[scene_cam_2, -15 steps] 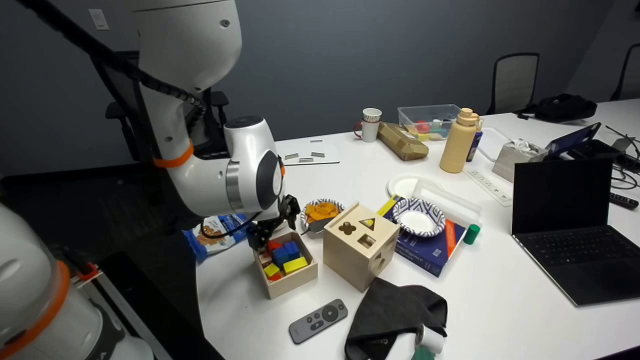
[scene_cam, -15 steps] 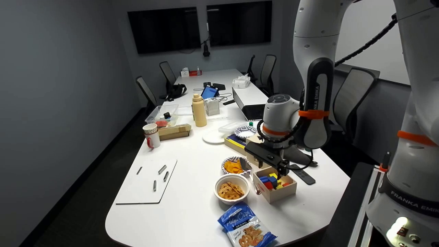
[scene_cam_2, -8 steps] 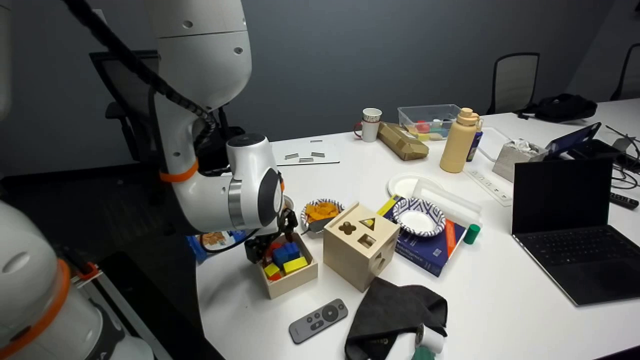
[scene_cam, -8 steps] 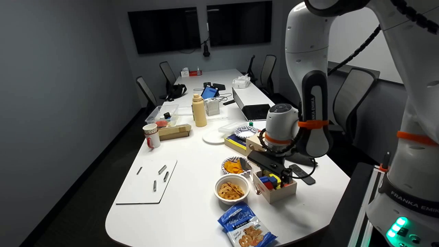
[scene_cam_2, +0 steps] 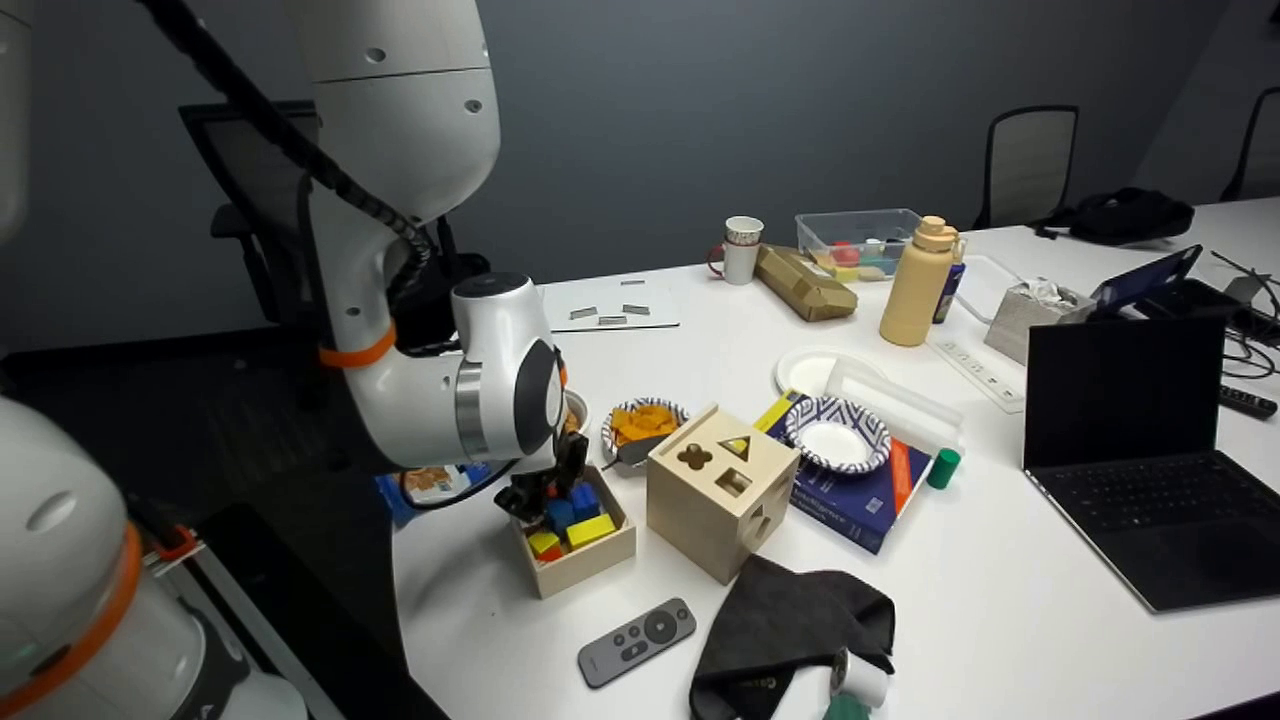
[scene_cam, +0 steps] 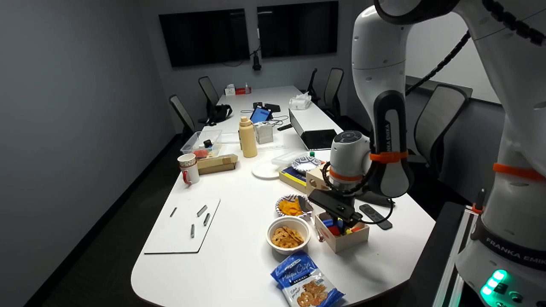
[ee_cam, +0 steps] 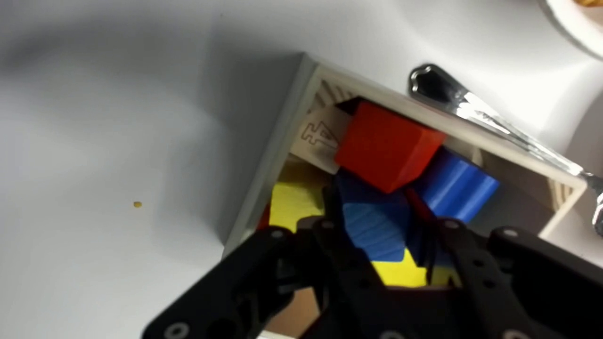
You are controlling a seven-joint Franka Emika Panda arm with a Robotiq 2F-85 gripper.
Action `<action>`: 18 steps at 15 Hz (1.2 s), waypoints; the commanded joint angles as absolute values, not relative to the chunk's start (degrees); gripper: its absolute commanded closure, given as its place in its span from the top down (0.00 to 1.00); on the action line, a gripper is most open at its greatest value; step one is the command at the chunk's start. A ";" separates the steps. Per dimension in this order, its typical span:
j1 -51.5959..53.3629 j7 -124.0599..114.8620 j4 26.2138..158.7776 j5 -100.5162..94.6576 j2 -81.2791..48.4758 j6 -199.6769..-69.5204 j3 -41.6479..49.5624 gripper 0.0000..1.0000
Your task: Place the blue rectangular block in the wooden box
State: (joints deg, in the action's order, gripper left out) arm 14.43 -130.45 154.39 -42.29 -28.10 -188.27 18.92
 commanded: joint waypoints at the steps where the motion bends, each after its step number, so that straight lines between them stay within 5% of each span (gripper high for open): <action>1: 16.15 -130.94 154.63 -41.88 -26.42 -186.95 19.75 0.09; 15: 6.65 -97.10 158.10 -31.40 10.46 -156.87 11.59 0.09; 18: 10.78 -84.51 155.44 -26.28 14.84 -153.51 20.45 0.09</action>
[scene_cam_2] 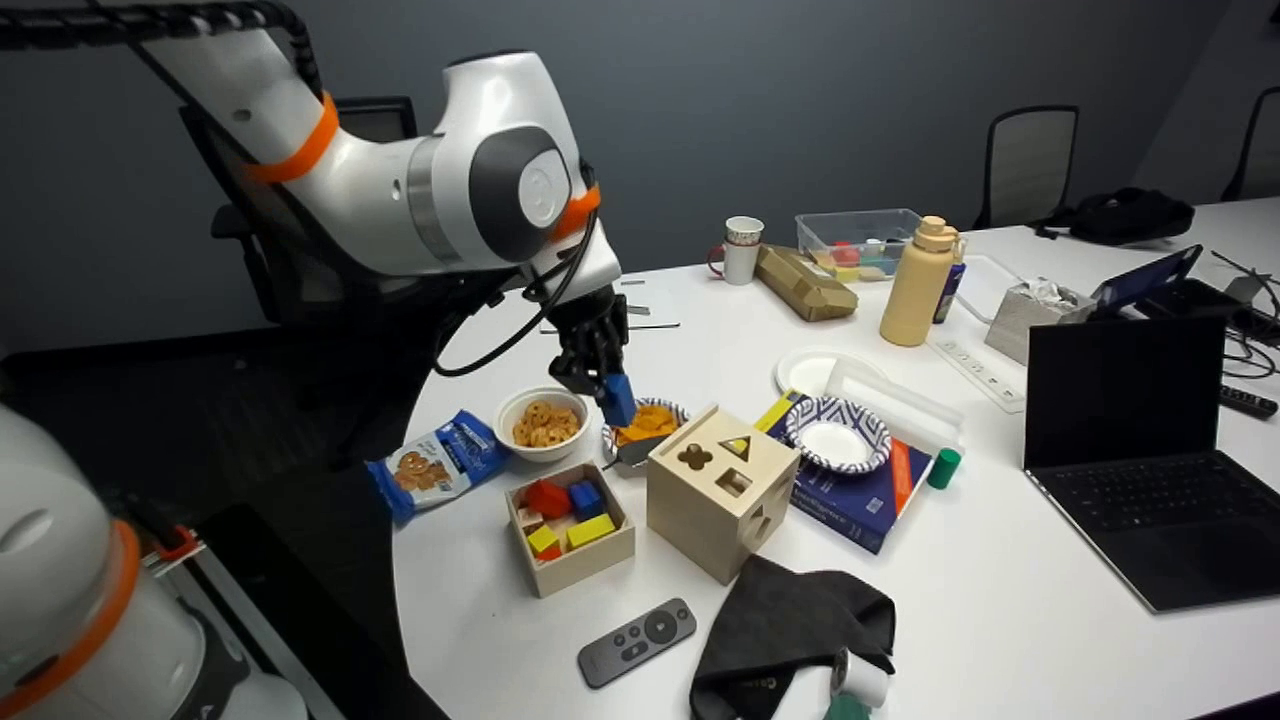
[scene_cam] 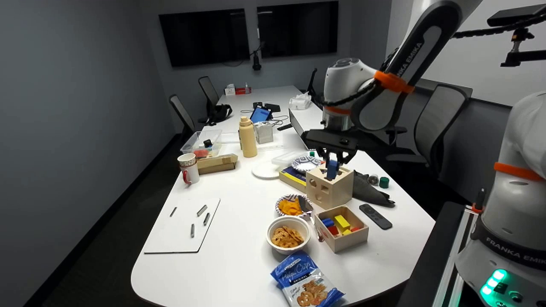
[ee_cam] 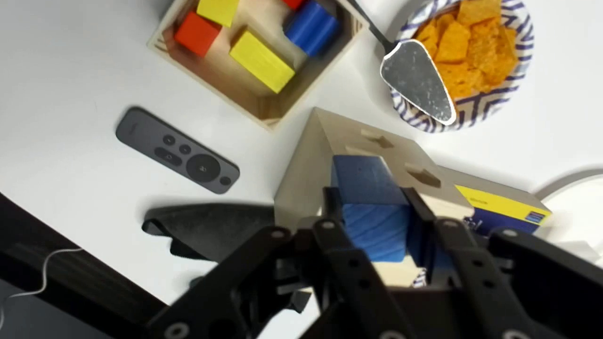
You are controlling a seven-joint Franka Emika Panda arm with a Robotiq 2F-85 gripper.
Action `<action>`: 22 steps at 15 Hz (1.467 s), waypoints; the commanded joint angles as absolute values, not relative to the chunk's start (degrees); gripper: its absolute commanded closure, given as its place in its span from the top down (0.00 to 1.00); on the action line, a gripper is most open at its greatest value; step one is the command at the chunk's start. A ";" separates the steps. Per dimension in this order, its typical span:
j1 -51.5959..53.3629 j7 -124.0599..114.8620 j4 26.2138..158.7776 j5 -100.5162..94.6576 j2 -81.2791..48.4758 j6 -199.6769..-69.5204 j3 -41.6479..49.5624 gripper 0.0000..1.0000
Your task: Place the blue rectangular block in the wooden box
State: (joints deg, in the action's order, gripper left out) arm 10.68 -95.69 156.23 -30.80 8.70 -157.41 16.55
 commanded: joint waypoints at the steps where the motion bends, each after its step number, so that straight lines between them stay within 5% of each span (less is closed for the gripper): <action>1: 10.55 -80.37 154.57 -24.85 14.98 -153.32 22.61 0.09; 5: 12.58 -66.58 151.77 -15.67 12.48 -154.19 31.57 0.09; 6: 4.57 -61.11 151.46 -8.72 10.59 -154.61 23.99 0.09; 12: -5.52 -60.26 145.28 -4.23 2.26 -150.49 13.26 0.09; 22: -6.20 -67.61 138.04 -8.19 -8.70 -150.63 12.78 0.09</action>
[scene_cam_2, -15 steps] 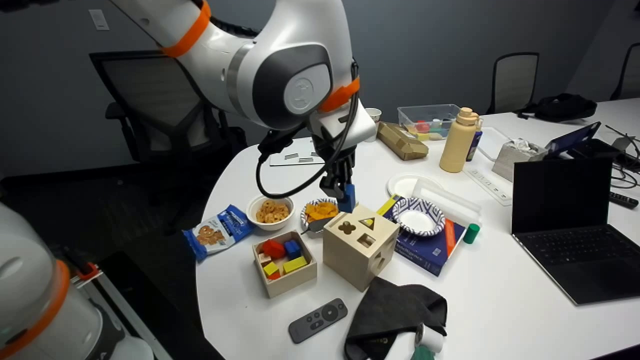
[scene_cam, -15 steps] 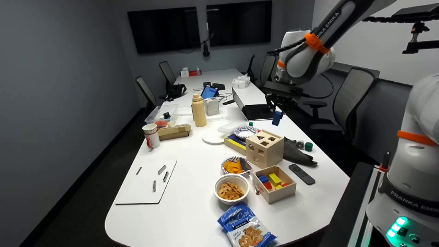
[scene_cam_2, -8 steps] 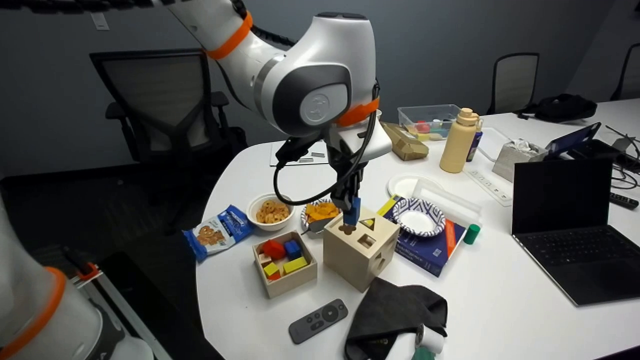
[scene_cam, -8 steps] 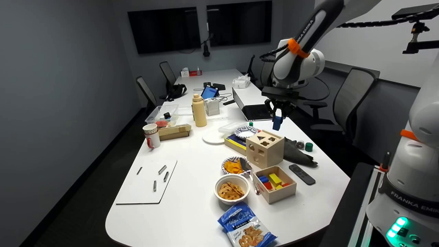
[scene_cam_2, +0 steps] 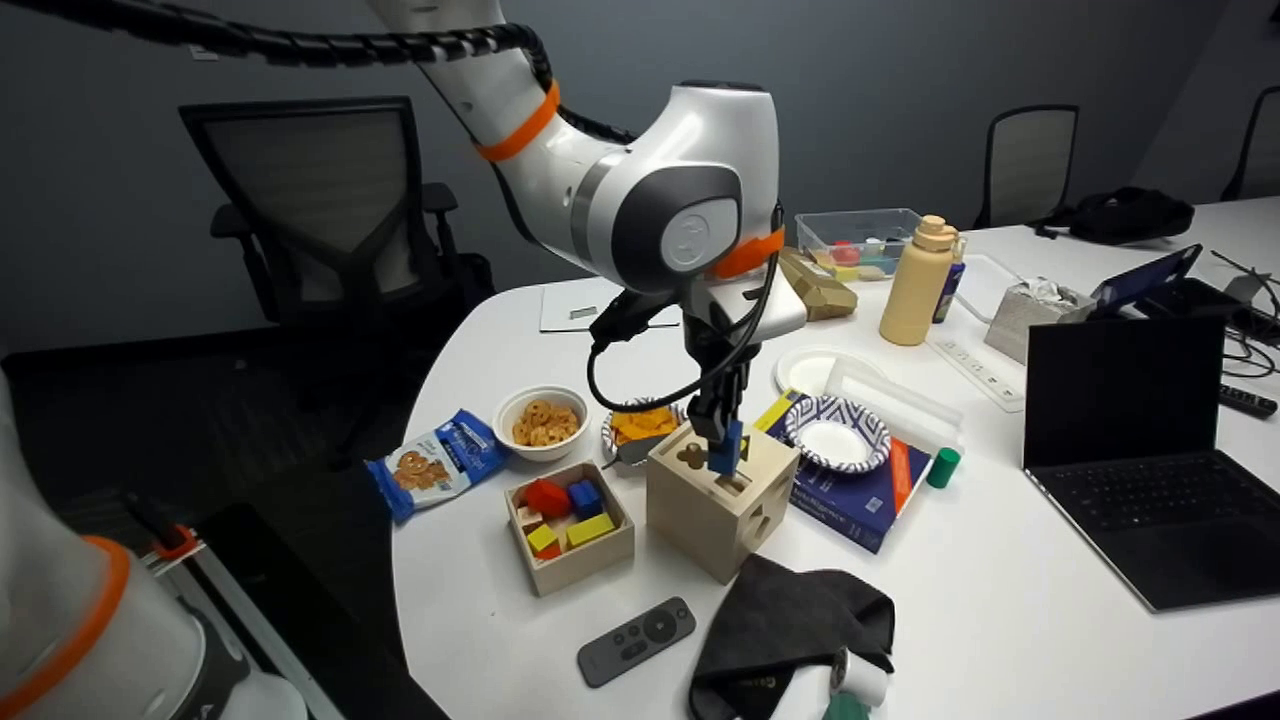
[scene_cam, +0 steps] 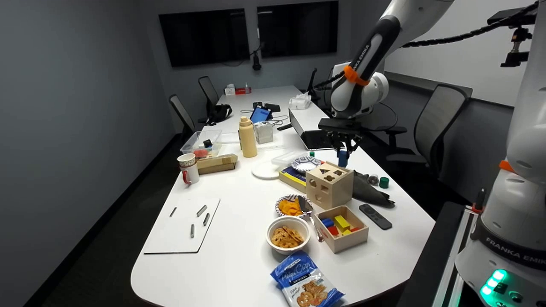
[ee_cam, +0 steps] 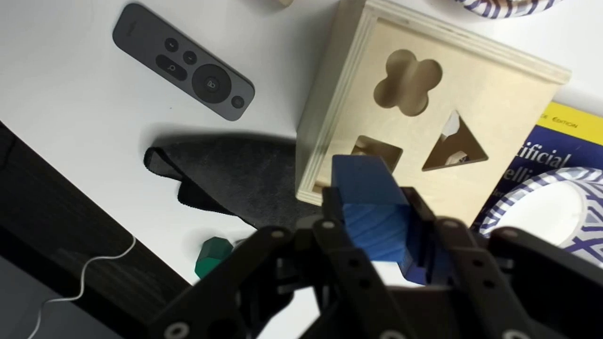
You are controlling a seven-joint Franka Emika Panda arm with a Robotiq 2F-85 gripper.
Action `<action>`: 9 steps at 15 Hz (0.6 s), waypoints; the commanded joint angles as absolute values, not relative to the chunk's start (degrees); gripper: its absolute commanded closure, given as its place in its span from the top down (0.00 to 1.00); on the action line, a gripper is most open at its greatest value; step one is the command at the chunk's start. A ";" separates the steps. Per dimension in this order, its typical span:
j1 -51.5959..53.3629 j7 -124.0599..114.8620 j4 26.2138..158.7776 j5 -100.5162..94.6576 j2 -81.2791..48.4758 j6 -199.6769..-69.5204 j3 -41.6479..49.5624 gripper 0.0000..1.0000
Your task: Place the blue rectangular block in the wooden box
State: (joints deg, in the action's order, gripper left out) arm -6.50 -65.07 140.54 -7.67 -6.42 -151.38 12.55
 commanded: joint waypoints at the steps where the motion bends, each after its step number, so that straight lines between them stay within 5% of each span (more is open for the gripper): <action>1: -6.06 -67.98 137.47 -7.77 -9.60 -151.07 12.84 0.09; 9: -5.54 -71.64 137.41 -4.86 -11.28 -152.90 12.95 0.09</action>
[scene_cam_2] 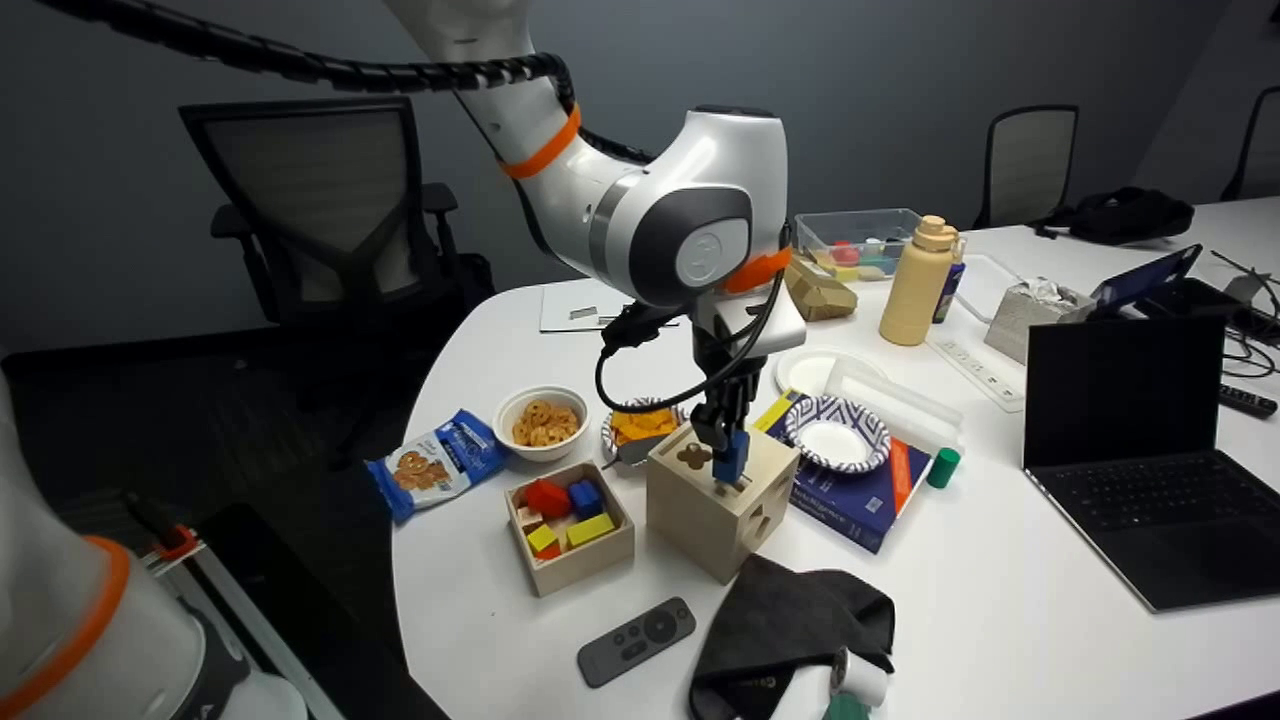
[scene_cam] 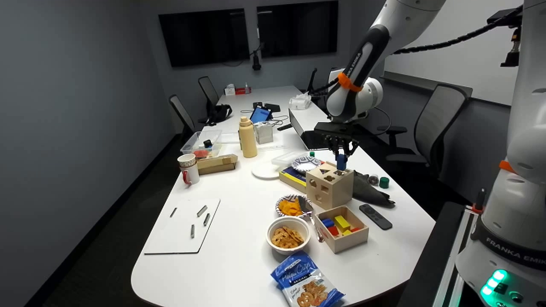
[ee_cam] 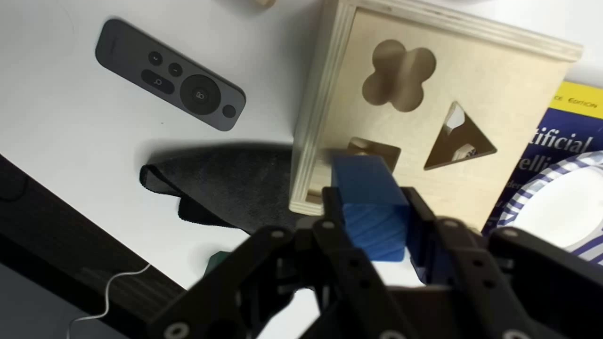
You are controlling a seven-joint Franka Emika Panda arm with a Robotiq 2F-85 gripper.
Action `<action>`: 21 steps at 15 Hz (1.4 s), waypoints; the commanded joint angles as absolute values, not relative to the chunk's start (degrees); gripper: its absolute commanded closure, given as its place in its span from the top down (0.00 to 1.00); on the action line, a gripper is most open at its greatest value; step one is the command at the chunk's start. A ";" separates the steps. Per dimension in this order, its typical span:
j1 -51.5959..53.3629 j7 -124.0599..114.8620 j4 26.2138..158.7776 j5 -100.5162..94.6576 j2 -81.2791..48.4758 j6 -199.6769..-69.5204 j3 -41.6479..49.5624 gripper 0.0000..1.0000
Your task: Place the blue rectangular block in the wooden box
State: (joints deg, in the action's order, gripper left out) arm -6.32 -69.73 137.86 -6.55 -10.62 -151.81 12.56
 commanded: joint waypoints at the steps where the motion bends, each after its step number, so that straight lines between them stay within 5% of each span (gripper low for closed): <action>1: -5.41 -72.41 137.49 -4.88 -11.40 -153.03 13.09 0.09; 21: -2.18 -80.56 136.57 -5.84 -15.83 -157.19 15.87 0.09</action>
State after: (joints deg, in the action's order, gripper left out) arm -3.45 -78.59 137.74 -5.46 -14.52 -156.29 14.83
